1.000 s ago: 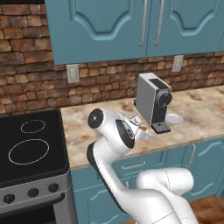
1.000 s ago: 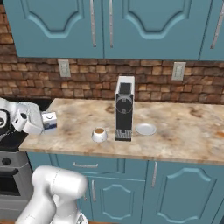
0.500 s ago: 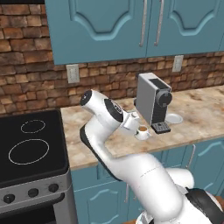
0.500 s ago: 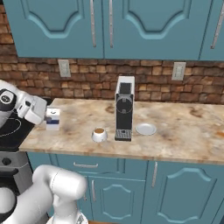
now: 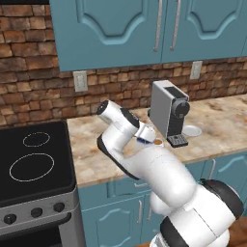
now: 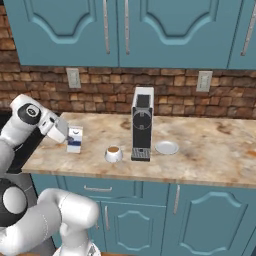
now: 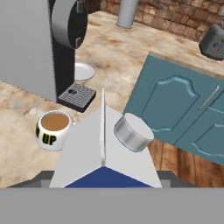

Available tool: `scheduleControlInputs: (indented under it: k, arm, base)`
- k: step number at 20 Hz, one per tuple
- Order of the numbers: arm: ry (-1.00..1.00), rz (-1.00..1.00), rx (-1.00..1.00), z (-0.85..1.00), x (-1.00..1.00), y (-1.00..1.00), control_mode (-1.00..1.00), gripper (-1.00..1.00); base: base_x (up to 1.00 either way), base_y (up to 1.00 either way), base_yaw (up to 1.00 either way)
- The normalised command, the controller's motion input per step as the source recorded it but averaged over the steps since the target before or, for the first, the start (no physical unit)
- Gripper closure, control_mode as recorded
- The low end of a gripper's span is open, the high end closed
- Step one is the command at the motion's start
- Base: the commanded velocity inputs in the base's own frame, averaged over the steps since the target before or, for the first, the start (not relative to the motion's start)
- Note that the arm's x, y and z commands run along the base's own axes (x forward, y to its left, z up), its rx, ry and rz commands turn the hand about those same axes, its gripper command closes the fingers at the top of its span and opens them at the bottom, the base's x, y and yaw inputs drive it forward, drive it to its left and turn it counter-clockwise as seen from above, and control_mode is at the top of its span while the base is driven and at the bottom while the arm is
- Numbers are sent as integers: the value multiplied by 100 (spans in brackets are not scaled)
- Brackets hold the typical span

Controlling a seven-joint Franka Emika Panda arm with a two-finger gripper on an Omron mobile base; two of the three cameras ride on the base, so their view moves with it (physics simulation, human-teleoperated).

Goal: Take a sugar cube from the saucer and place it inside the coffee. Then, grab milk from the fridge and place it next to the coffee on the counter to sweeten the coffee.

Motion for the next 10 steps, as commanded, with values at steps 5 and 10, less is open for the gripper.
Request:
scheduleControlInputs:
  k: [5,10]
  arm:
    - [13,0,-3,-52,31,0,-100,100]
    - [2,0,-11,-39,36,0,-100,100]
  base:
    - [0,0,0]
    - [0,0,0]
